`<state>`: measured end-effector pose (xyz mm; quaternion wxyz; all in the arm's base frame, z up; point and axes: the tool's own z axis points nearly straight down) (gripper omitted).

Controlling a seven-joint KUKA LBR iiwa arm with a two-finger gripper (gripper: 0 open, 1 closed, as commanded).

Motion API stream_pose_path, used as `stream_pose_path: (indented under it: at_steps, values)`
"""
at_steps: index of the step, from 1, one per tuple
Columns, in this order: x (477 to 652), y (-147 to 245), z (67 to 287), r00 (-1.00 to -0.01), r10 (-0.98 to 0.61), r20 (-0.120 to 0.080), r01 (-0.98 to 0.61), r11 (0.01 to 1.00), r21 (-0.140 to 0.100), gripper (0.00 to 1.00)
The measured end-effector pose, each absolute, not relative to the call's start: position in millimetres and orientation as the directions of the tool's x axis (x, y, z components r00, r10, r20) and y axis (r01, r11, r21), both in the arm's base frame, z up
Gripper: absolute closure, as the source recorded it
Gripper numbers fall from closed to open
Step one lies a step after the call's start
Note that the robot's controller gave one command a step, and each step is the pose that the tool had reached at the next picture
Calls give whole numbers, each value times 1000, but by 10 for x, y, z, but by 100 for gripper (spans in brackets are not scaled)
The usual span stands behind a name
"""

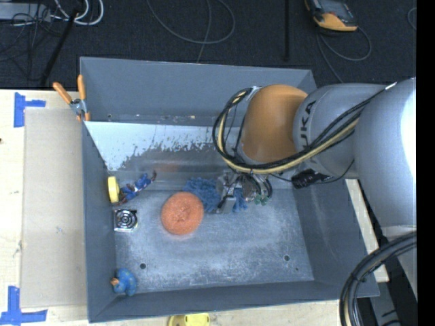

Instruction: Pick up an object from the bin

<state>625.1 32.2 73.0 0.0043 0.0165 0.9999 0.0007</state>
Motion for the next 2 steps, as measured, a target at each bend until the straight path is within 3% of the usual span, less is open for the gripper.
stream_pose_path:
  at_steps: [1, 2]
  values:
    - [6264, 322, 749, -999, 34, -4, 34, 999, 1, 100]
    - [6251, 320, 1638, -999, 35, 0, 35, 999, 1, 100]
